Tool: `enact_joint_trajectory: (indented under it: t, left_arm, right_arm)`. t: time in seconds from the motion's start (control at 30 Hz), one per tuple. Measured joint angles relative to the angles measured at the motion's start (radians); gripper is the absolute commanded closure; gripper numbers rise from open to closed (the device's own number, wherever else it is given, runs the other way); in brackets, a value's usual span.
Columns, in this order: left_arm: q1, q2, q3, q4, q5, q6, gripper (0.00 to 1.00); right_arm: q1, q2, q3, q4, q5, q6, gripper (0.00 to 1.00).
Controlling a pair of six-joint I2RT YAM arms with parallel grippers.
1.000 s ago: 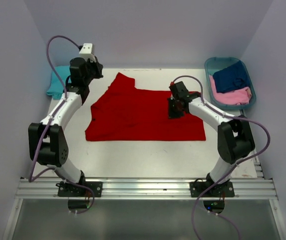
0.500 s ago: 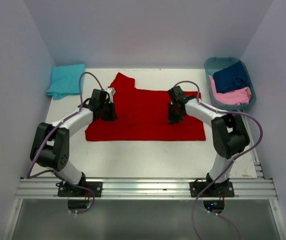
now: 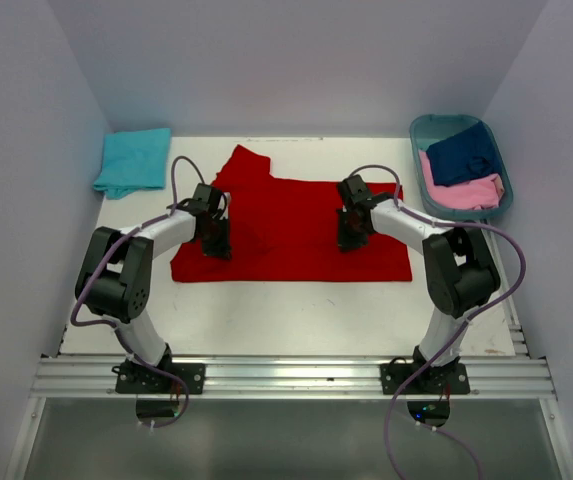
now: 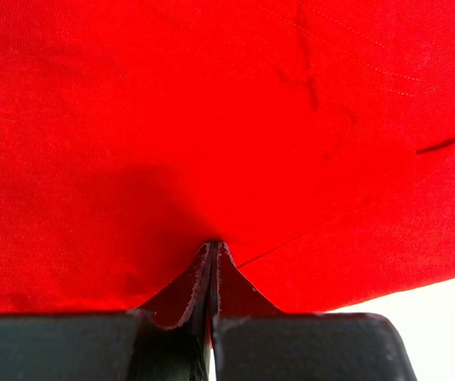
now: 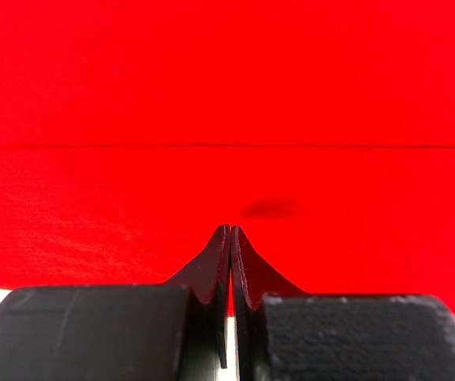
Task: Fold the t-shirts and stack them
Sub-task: Fold the flattened tshirt in 1/3 of the way
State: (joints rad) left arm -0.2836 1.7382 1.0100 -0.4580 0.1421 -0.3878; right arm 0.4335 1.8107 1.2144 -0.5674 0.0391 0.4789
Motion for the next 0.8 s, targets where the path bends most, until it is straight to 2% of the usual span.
enact_joint_trajectory:
  t: [0.33,0.63,0.8]
  left_arm:
    - [-0.024,-0.016,-0.011,-0.063,0.022,0.002,1.00]
    - [-0.105,-0.076,-0.070,-0.314,0.017,0.003,1.00]
    - [-0.111,-0.132,-0.134,-0.413,0.006,0.003,1.00]
  right_arm:
    - [0.004,-0.023,-0.113,0.029,-0.008,0.021,1.00]
    - [0.053,-0.111,-0.241,0.117,-0.014,0.059,1.00]
    - [0.139,-0.153,-0.289,0.130,-0.007,0.099,1.00]
